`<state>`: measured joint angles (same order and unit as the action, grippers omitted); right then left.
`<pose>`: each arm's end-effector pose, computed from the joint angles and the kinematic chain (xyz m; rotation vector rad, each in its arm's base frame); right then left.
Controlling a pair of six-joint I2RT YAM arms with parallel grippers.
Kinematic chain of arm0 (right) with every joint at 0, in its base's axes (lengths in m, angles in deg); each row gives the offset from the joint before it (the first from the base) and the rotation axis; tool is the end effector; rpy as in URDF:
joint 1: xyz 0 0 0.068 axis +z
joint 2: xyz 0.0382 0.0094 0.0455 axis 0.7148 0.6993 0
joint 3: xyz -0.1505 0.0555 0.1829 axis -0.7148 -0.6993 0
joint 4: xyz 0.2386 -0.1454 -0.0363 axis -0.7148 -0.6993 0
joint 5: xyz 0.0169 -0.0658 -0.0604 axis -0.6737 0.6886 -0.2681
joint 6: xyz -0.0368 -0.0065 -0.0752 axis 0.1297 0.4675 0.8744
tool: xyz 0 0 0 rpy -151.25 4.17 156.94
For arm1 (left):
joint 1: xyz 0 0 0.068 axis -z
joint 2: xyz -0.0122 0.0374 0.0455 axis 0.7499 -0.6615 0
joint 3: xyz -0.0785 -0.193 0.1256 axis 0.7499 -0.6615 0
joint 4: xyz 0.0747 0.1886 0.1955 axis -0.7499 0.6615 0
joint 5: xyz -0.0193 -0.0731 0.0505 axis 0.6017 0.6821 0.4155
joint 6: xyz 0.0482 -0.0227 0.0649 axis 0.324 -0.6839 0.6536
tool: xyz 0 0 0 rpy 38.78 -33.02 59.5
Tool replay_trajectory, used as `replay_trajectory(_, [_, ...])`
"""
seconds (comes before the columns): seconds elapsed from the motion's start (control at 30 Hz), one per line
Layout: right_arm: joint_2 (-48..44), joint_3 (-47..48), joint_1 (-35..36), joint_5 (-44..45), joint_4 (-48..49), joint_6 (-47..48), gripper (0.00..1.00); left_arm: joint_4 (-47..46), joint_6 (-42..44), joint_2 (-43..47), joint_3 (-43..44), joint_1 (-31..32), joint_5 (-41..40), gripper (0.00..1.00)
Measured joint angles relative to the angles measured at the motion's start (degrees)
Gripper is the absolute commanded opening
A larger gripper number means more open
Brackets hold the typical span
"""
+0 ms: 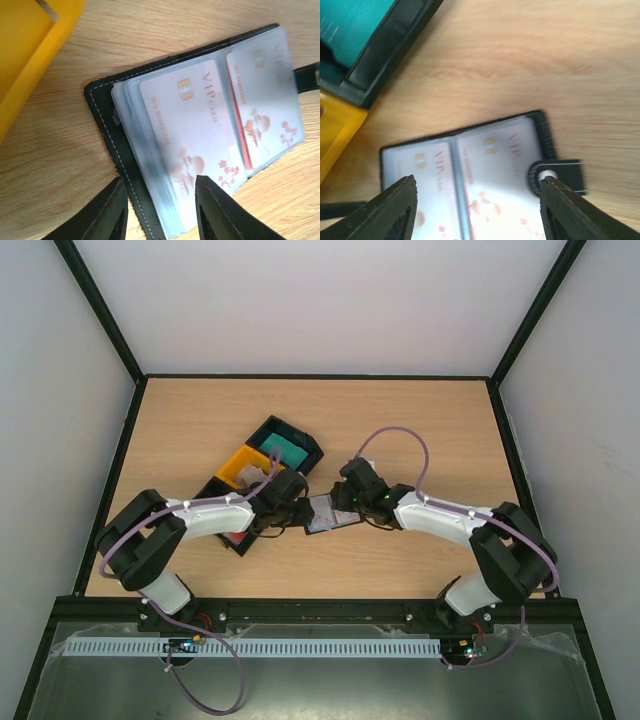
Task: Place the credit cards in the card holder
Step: Insert the credit card into the card holder, then close the card holder at the center of the board.
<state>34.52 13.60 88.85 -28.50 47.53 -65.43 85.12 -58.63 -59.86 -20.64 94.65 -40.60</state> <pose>0.2468 0.2385 0.1065 -0.0921 2.5406 0.7149 0.2374 -0.2529 0.0760 0.0325 2.6189 -0.7205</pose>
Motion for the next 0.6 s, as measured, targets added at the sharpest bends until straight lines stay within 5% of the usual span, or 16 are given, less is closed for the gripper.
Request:
replay_trajectory(0.43, [5.25,3.67,-2.40,14.10,-7.45,4.90,0.68,0.83,-0.37,1.42,0.00,-0.39,-0.02,0.45])
replay_trajectory(0.6, [7.65,4.48,-2.40,14.36,-8.46,7.28,0.55,1.07,-0.72,0.72,0.00,-0.39,0.00,0.46])
